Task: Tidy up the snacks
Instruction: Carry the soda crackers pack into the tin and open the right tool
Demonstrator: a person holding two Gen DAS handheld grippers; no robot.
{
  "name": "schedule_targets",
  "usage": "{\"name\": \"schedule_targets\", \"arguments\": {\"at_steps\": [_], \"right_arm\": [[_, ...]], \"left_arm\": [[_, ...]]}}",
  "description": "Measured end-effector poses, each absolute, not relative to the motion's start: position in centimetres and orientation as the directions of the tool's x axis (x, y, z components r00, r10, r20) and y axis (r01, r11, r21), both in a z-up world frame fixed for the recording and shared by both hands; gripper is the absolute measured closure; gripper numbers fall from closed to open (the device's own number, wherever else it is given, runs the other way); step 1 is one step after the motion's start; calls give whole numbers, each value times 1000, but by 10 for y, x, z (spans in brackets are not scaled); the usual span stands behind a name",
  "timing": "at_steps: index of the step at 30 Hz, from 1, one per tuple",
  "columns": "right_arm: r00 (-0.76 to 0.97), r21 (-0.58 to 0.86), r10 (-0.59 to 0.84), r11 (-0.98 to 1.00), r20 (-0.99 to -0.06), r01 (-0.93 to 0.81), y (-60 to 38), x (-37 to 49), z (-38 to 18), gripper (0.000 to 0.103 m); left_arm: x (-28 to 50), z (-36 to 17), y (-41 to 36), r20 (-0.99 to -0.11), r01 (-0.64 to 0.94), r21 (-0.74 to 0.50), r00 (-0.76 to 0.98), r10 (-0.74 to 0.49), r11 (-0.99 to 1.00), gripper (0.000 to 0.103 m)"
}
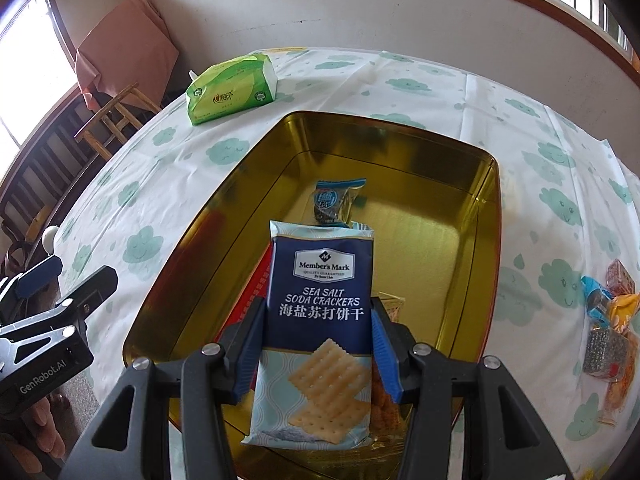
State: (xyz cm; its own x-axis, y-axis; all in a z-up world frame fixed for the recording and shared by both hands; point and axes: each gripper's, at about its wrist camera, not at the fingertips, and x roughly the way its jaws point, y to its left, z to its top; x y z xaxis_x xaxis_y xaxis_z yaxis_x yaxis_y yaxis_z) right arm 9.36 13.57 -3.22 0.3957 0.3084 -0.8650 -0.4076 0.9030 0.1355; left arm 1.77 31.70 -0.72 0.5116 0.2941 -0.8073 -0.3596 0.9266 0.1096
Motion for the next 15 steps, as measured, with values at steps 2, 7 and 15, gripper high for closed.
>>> {"name": "schedule_targets", "arguments": {"at_steps": [2, 7, 15], "right_arm": [[393, 136, 314, 898, -864, -418, 137, 93, -31, 52], [386, 169, 346, 890, -855, -423, 132, 92, -28, 52], [423, 180, 363, 893, -830, -412, 107, 80, -9, 52]], "left_arm": [[18, -7, 316, -808, -357, 109, 512, 292, 928, 16], [18, -5, 311, -806, -349, 105, 519, 285, 931, 16], [17, 5, 295, -796, -321, 93, 544, 264, 942, 16]]}}
